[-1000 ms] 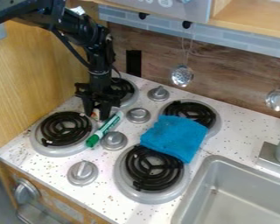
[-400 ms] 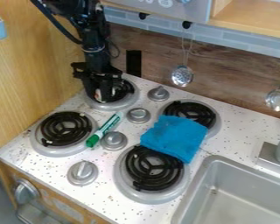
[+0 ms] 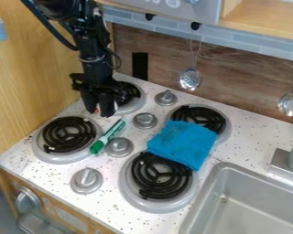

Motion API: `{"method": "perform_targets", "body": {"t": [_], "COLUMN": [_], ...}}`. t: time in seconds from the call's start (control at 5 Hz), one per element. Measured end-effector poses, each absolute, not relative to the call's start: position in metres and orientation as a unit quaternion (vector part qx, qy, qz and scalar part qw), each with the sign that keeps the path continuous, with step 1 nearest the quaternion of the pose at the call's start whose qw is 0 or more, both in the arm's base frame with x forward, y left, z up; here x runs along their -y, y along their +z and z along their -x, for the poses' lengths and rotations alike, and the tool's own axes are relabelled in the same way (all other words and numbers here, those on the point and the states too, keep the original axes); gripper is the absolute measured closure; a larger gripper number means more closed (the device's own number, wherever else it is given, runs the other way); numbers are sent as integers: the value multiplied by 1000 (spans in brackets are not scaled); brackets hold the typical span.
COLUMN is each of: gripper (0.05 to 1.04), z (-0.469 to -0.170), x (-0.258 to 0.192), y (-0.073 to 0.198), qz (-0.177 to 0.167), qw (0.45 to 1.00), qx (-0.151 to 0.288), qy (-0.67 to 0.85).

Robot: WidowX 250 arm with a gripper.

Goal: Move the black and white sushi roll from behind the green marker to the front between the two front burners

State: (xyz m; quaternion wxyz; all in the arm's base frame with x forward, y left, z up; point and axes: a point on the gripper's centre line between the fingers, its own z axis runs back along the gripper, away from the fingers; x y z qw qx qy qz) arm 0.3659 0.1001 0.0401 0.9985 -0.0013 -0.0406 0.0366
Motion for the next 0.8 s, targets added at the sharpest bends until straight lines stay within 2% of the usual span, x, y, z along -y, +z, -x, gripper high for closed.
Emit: {"method": "perform_targets", "body": {"t": [0.4, 0.8], "gripper": [635, 635], "z": [-333, -304], "x": [-89, -80], "y": [43, 25], "qz": [8, -17], "qw": [1000, 999], "qx": [28, 20], "qy": [-1, -31]}}
